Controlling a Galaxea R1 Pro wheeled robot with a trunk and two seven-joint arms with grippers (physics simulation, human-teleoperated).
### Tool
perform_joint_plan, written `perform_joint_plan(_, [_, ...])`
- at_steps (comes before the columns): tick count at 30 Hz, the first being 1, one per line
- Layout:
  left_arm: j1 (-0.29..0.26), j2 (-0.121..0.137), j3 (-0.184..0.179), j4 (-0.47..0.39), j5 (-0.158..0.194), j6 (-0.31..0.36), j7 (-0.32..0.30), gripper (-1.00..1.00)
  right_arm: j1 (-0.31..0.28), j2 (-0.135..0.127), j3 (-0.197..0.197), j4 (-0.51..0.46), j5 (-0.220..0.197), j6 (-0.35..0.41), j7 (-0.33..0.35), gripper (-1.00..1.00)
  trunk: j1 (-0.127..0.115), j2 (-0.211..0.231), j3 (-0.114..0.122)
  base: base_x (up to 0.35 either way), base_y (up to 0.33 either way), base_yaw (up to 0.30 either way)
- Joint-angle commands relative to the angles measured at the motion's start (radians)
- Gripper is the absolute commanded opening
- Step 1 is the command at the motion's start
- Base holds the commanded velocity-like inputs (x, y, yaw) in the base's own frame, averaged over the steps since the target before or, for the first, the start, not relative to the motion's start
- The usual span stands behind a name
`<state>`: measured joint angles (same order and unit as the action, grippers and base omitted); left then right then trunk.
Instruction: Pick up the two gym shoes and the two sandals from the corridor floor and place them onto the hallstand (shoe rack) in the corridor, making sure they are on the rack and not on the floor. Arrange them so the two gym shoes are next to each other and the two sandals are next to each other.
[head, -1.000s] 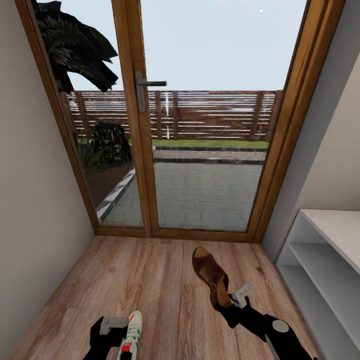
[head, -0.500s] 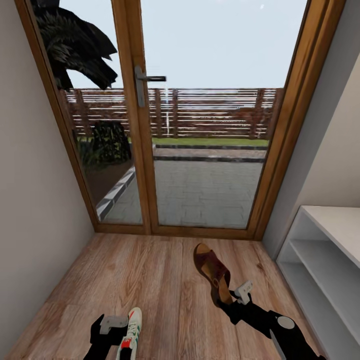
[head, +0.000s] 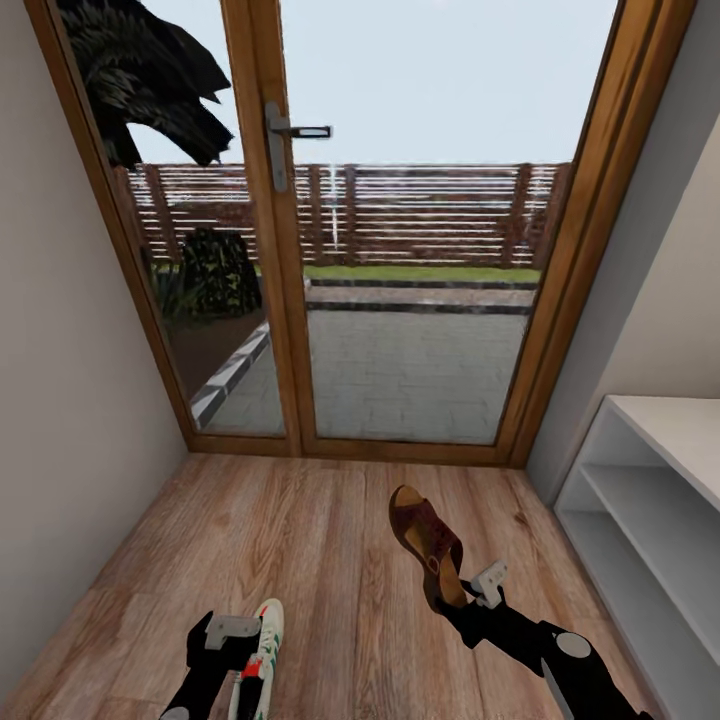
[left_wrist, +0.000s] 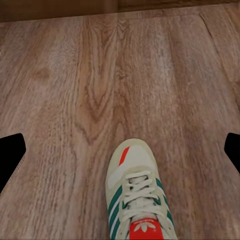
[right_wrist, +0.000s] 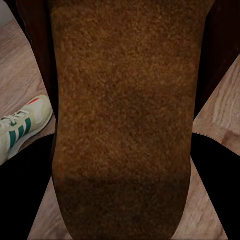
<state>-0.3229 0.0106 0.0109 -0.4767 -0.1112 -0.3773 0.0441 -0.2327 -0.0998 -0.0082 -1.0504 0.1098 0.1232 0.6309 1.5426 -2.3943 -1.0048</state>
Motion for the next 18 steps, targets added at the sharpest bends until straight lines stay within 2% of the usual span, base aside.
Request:
perform_joint_plan(1, [-0.010, -0.001, 0.002, -0.005, -0.008, -0.003, 0.007, 1.00, 0.000, 0.000, -0.001, -0.002, 0.005, 0.003, 0.004, -1.00, 0.004, -0.008, -0.006, 0.000, 0.000, 0.000])
perform_joint_plan(7, [-0.016, -0.008, 0.008, -0.002, 0.011, -0.011, 0.009, 1.00, 0.000, 0.000, -0.001, -0.002, 0.005, 0.003, 0.004, -1.00, 0.027, -0.050, -0.034, 0.000, 0.000, 0.000])
perform_joint_plan(15, [-0.005, -0.013, 0.011, 0.010, 0.016, -0.022, 0.008, 1.00, 0.000, 0.000, -0.001, -0.004, 0.004, 0.003, 0.004, -1.00, 0.057, -0.106, -0.072, 0.000, 0.000, 0.000])
perform_joint_plan(18, [-0.003, -0.014, 0.010, 0.011, 0.015, -0.023, 0.008, 1.00, 0.000, 0.000, -0.001, -0.006, 0.004, 0.003, 0.004, -1.00, 0.059, -0.106, -0.088, 0.000, 0.000, 0.000])
